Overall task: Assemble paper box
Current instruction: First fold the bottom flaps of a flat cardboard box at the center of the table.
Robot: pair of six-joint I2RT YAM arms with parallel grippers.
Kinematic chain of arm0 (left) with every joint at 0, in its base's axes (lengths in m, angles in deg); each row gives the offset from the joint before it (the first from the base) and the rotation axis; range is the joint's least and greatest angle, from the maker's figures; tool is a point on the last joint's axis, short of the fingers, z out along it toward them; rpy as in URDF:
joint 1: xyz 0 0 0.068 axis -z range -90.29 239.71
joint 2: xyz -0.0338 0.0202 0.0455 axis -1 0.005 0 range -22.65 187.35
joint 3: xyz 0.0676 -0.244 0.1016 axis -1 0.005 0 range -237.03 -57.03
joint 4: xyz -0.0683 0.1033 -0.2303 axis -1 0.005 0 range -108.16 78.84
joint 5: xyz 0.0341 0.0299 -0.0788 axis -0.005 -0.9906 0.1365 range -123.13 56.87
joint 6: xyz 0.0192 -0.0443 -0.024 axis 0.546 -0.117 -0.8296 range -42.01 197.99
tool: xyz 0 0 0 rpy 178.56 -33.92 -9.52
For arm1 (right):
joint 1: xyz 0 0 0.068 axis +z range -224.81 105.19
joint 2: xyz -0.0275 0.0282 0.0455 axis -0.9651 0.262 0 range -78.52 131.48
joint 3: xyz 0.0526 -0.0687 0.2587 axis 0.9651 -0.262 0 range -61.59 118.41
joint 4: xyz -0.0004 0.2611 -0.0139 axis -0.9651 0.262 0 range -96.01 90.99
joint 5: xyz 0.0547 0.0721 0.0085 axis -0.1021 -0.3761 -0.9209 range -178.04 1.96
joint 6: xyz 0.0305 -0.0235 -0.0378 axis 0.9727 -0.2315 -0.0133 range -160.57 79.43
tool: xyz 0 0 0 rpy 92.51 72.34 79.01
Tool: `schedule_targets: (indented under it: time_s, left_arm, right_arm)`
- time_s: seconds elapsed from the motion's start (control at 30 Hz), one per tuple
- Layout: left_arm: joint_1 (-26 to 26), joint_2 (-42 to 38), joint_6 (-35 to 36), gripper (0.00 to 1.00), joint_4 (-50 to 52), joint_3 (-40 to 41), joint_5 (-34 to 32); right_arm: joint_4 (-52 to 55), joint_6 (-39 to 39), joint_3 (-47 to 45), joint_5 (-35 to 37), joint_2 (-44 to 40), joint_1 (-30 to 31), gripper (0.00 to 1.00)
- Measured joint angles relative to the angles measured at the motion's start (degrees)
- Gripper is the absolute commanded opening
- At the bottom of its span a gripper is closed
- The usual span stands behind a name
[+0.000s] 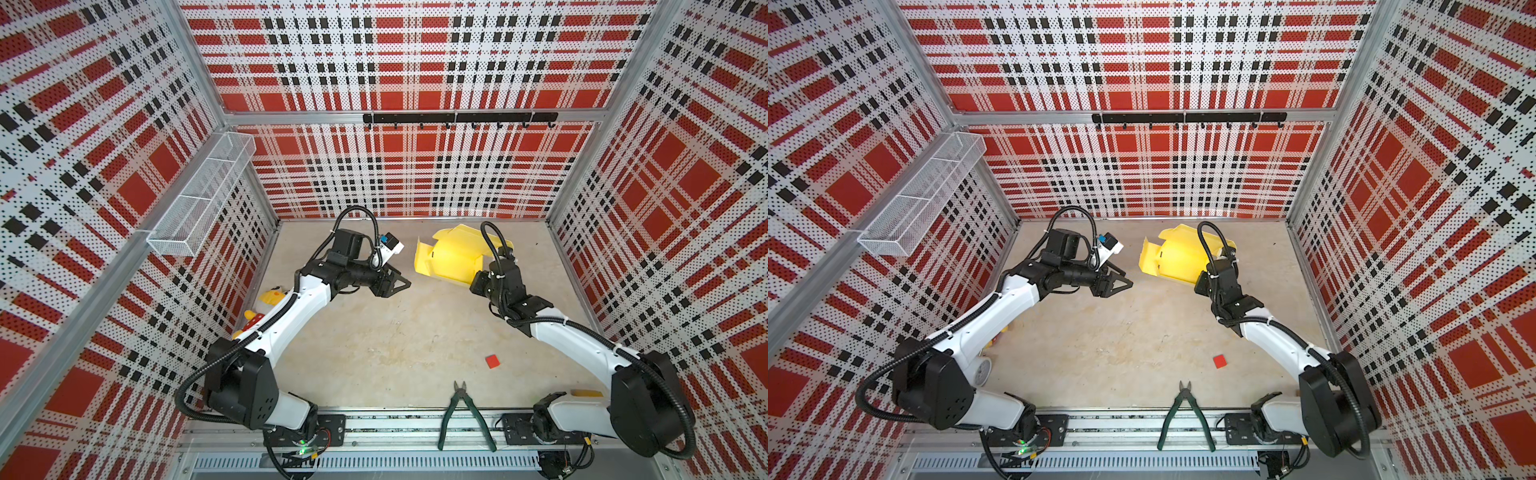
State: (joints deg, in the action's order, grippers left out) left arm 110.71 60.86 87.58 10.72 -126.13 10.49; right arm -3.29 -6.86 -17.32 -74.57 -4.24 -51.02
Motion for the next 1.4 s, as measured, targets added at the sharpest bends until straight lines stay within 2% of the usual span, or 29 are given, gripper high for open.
schedule_targets:
  time_s: [0.13, 0.43, 0.73, 0.9, 1.1, 1.4]
  left_arm:
    - [-2.2, 0.9, -1.7, 0.75, -1.0, 0.5, 1.5]
    - [-7.8, 2.0, -9.2, 0.83, -6.6, 3.2, 3.8]
    - [-13.0, 0.9, -23.8, 0.88, -21.0, 10.9, 8.4]
    - [-13.2, 0.1, -31.7, 0.92, -30.2, 13.4, 10.9]
    - [-12.7, -0.5, -45.8, 0.93, -47.5, 18.7, 13.3]
    - [-11.5, -1.2, -56.6, 0.92, -61.9, 20.0, 14.5]
  right_arm:
    - [-0.5, -0.5, -1.1, -0.4, -0.9, -1.8, 0.00]
    - [-2.2, -0.9, -2.2, -3.3, -0.8, -2.2, 0.00]
    - [-5.7, 0.7, -3.0, -7.4, -1.0, -0.5, 0.00]
    - [-8.5, 1.3, -3.1, -11.2, -1.0, 0.5, 0.00]
    - [-12.1, 1.9, -3.0, -15.7, -1.0, 0.6, 0.00]
    - [-20.1, 4.5, -3.1, -22.4, 1.1, 1.0, 0.00]
